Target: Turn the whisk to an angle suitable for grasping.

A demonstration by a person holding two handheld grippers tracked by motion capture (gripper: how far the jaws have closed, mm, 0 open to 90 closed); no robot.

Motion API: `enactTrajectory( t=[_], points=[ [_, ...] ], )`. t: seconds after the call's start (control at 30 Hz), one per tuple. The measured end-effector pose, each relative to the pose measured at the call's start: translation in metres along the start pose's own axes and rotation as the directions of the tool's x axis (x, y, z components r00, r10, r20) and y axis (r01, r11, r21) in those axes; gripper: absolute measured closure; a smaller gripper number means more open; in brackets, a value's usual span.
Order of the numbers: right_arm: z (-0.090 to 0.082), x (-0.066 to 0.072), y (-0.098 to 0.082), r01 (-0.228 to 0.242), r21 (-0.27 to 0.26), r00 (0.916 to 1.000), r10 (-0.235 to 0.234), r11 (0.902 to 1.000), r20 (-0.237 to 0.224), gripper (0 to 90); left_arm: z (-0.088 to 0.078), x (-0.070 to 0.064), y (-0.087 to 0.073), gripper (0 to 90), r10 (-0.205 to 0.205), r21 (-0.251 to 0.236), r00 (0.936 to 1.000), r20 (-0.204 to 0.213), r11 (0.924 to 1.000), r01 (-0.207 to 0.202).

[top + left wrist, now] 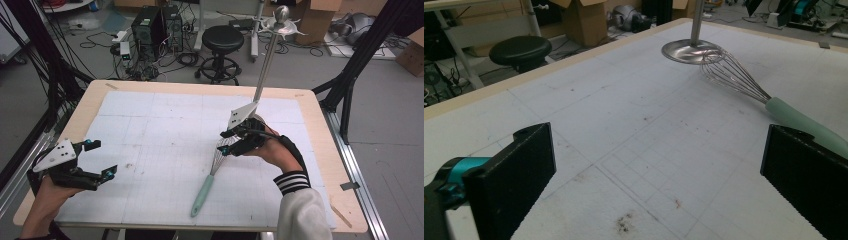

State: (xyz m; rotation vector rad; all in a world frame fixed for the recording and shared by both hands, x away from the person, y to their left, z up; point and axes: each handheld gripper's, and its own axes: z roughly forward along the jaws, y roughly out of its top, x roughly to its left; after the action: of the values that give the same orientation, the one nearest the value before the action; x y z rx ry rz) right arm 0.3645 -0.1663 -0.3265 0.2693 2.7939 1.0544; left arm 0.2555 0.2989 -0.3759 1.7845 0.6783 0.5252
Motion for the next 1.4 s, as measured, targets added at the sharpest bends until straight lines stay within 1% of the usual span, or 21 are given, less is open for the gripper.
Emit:
enactTrajectory(
  t=[0.1,0.2,0.27,0.33,0.4,0.43,0.5,0.57,0.6,0.7,0.73,0.8,0.87,0.97,1.03,1.1,1.17,1.23,1.33,1.4],
  points=[
    [0.008,-0.001,0.002,0.011,0.024,0.9999,-0.011,0.9996,0.005,60.7,0.0,0.0,0.0,1.7,0.002,0.002,1.0,0.001,1.0,-0.002],
    [0.014,-0.002,0.004,0.019,0.048,0.9998,-0.019,0.9987,0.002,66.7,0.0,0.0,0.0,1.7,0.003,0.003,1.0,0.003,1.0,-0.003],
    [0.018,-0.002,0.006,0.017,0.055,0.9998,-0.018,0.9983,0.004,70.3,0.001,0.0,0.0,1.7,0.003,0.001,1.0,0.004,1.0,-0.003],
    [0.021,-0.003,0.009,0.026,0.062,0.9996,-0.026,0.9977,0.005,73.8,0.0,0.0,0.0,1.7,0.004,0.002,1.0,0.005,1.0,-0.004],
    [0.024,-0.004,0.012,0.031,0.087,0.9995,-0.031,0.9957,-0.001,76.9,0.0,0.0,0.0,1.7,0.002,0.002,1.0,0.003,1.0,-0.002],
    [0.027,-0.005,0.013,0.043,0.092,0.9991,-0.043,0.9948,-0.001,78.2,0.0,0.0,0.0,1.7,0.002,0.001,1.0,0.004,1.0,-0.002],
    [0.031,-0.005,0.017,0.051,0.107,0.9987,-0.05,0.993,-0.01,81.0,0.0,0.0,0.0,1.7,0.001,0.0,1.0,0.004,1.0,-0.001],
    [0.035,-0.005,0.02,0.07,0.132,0.9975,-0.068,0.9888,-0.018,83.3,0.0,0.0,0.0,1.7,0.005,0.0,1.0,0.005,1.0,-0.005],
    [0.039,-0.005,0.021,0.075,0.128,0.9971,-0.073,0.9889,-0.024,84.1,0.0,0.0,0.0,1.7,0.003,0.001,1.0,0.004,1.0,-0.003],
    [0.046,-0.005,0.026,0.094,0.147,0.9953,-0.09,0.9847,-0.036,86.4,-0.001,0.0,0.0,1.7,0.001,0.0,1.0,0.005,1.0,-0.001],
    [0.049,-0.005,0.027,0.099,0.155,0.9945,-0.093,0.9829,-0.048,87.6,-0.001,0.0,0.0,1.7,0.001,0.0,1.0,0.004,1.0,-0.001],
    [0.054,-0.004,0.029,0.104,0.179,0.9939,-0.096,0.9783,-0.054,89.3,-0.002,0.0,0.0,1.7,0.001,-0.001,1.0,0.002,1.0,-0.001],
    [0.06,-0.003,0.029,0.109,0.189,0.9925,-0.097,0.9759,-0.074,89.6,-0.002,0.001,-0.001,1.7,0.001,-0.001,1.0,0.002,1.0,-0.001],
    [0.069,0.001,0.029,0.133,0.223,0.9886,-0.113,0.9658,-0.1,89.6,-0.002,0.001,-0.001,1.7,0.001,0.001,1.0,0.001,1.0,-0.001],
    [0.074,0.003,0.029,0.152,0.233,0.9852,-0.129,0.9603,-0.113,89.6,-0.002,0.001,-0.001,1.7,-0.001,0.003,1.0,0.001,1.0,0.001],
    [0.078,0.004,0.028,0.164,0.248,0.9825,-0.135,0.9548,-0.128,89.7,-0.002,0.001,-0.001,1.8,-0.001,0.002,1.0,0.001,1.0,0.001],
    [0.081,0.006,0.028,0.172,0.26,0.9805,-0.14,0.9502,-0.137,89.7,-0.001,0.001,-0.001,1.7,0.001,0.002,1.0,0.003,1.0,-0.001],
    [0.084,0.008,0.028,0.181,0.278,0.9792,-0.146,0.9433,-0.141,89.7,-0.001,0.001,-0.001,1.7,0.001,0.002,1.0,0.003,1.0,-0.001],
    [0.089,0.009,0.028,0.194,0.291,0.9766,-0.157,0.9368,-0.147,89.7,0.0,0.0,-0.001,1.7,-0.002,0.002,1.0,0.003,1.0,0.002],
    [0.092,0.01,0.027,0.196,0.304,0.9758,-0.155,0.9324,-0.154,89.7,0.0,0.0,-0.001,1.7,0.0,0.004,1.0,0.004,1.0,0.0]
  ],
)
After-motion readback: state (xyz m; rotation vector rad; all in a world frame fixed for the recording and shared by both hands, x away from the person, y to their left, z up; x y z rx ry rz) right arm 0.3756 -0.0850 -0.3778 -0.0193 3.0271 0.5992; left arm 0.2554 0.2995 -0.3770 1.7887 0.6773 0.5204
